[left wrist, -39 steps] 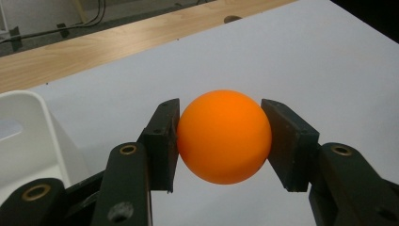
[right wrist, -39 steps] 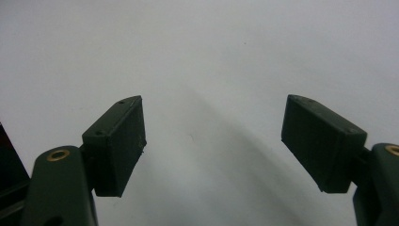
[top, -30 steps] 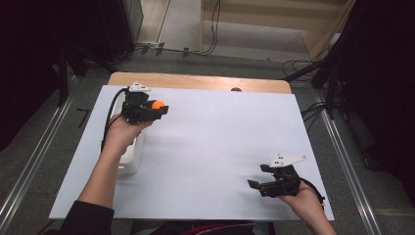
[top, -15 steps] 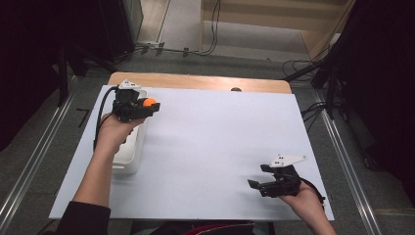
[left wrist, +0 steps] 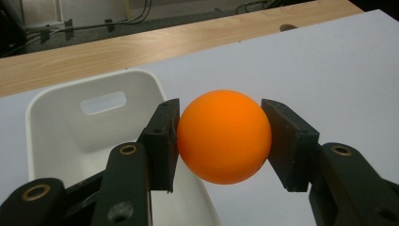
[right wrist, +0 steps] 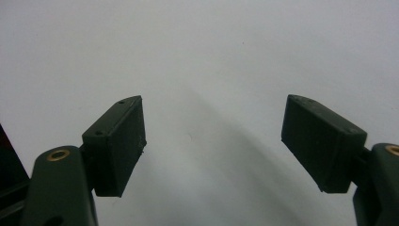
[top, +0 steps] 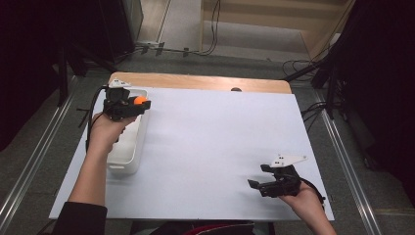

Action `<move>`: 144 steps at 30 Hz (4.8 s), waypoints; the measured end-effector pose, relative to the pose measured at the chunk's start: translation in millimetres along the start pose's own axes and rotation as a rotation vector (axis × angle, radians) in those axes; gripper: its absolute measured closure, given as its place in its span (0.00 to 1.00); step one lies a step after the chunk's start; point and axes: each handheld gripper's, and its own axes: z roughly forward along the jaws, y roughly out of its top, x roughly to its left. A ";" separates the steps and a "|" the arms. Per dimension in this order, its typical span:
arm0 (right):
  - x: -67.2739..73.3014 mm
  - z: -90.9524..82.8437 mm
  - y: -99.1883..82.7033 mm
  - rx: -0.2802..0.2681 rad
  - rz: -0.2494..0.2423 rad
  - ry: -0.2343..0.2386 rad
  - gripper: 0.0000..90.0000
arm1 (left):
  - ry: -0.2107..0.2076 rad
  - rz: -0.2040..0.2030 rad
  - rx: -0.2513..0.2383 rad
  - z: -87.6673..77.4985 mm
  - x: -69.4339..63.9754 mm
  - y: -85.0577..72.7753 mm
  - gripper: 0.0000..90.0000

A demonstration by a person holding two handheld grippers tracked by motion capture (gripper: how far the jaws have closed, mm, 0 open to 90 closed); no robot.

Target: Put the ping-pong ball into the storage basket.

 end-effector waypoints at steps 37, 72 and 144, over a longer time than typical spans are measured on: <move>0.3 0.3 0.1 0.002 0.000 -0.002 0.23 | 0.093 -0.092 0.002 0.0 35.0 -15.6 0.54; 0.3 0.5 0.1 0.003 -0.006 0.002 0.23 | 0.100 -0.122 0.031 10.4 37.2 -21.5 0.49; 0.0 -1.9 -0.9 0.003 0.001 0.000 0.23 | -0.312 0.032 0.059 11.9 -56.2 5.1 0.23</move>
